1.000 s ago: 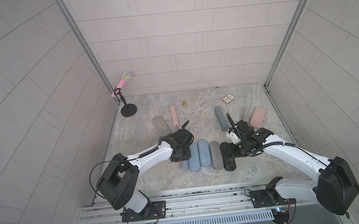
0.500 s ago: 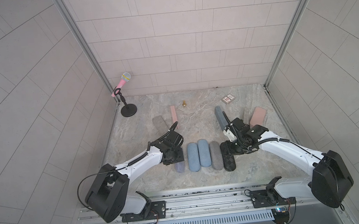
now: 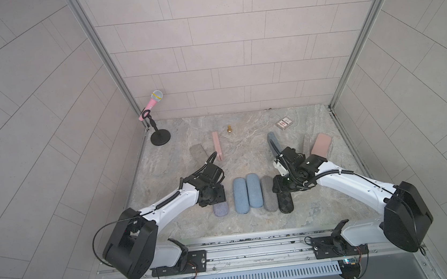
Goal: Close the glasses case
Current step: Place the glasses case at the center of the board, then adjust the glasses case at the center of the board.
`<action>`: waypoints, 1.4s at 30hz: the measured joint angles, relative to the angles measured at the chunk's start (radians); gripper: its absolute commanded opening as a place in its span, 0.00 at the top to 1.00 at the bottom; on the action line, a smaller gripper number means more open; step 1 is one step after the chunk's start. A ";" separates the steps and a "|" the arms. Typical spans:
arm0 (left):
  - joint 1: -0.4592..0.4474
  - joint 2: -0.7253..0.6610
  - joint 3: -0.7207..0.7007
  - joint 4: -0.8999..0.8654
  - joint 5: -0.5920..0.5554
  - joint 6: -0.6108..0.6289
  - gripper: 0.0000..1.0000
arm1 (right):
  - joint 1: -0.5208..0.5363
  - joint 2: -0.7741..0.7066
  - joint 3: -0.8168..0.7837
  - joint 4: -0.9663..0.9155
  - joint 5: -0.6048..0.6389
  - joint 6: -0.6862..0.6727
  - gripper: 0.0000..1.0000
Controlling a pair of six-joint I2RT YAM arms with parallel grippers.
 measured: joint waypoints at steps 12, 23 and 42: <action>0.011 -0.018 0.056 -0.074 -0.015 0.023 0.41 | -0.054 -0.130 -0.008 -0.044 0.116 0.025 0.69; 0.116 -0.068 0.074 -0.145 -0.023 0.061 0.82 | -0.209 -0.178 -0.146 -0.068 0.153 0.010 1.00; 0.153 0.106 0.028 -0.126 -0.085 0.071 0.88 | -0.212 0.027 -0.215 0.068 0.112 -0.013 0.97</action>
